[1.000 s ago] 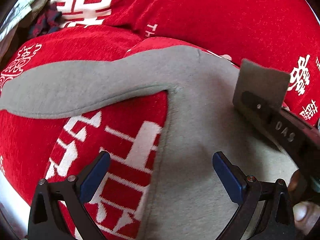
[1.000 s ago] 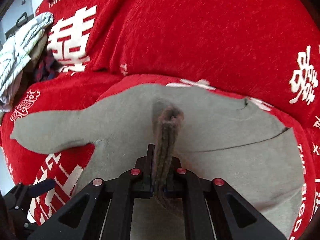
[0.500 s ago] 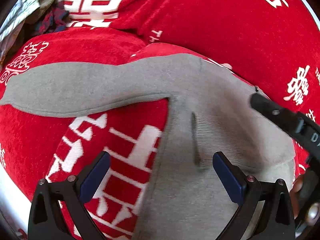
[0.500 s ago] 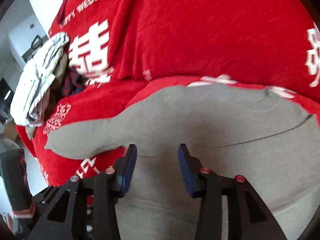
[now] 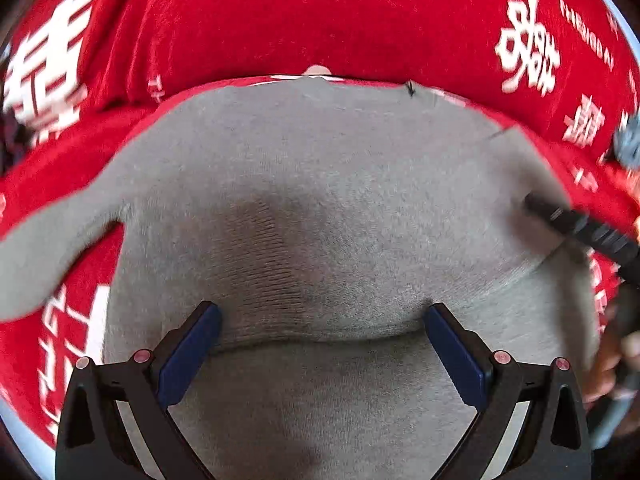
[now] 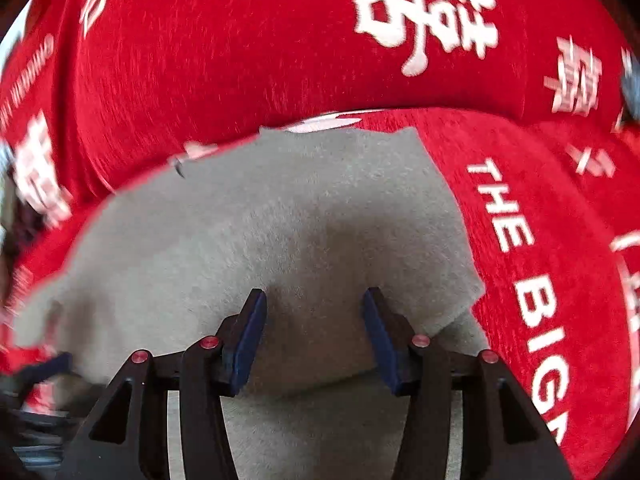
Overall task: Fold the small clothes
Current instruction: 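Open the right tool and withdraw it from the folded sleeve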
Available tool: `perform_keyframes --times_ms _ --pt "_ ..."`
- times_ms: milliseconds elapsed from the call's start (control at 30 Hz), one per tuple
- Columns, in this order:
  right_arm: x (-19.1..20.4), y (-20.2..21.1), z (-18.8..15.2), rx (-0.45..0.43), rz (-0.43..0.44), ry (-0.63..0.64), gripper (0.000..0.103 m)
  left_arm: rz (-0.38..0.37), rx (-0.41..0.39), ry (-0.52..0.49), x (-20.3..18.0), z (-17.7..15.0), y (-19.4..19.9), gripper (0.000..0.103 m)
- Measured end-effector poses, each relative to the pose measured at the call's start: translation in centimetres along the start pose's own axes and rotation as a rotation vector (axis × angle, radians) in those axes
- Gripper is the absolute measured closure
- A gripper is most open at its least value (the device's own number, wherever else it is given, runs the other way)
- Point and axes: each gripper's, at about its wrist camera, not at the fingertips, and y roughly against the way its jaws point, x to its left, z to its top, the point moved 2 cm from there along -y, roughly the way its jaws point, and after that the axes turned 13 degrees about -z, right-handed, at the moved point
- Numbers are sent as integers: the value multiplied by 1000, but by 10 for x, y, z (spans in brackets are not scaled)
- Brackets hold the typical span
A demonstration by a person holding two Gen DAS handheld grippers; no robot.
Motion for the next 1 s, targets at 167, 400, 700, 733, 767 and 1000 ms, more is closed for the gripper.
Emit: perform_keyframes --times_ms 167,400,700,733,767,1000 --pt "-26 8 28 -69 54 -84 49 -51 -11 48 -2 10 2 1" --pt "-36 -58 75 80 54 -76 49 44 -20 -9 -14 11 -18 1" --pt "-50 -83 112 160 82 -98 49 48 -40 21 -13 13 -14 1" --pt "-48 -68 106 114 52 -81 49 34 -48 39 -12 13 -10 1" --pt "-45 -55 100 78 56 -60 49 20 -54 52 -11 11 -8 1" --pt "-13 -17 25 5 -98 159 47 76 -48 15 -17 2 -11 1"
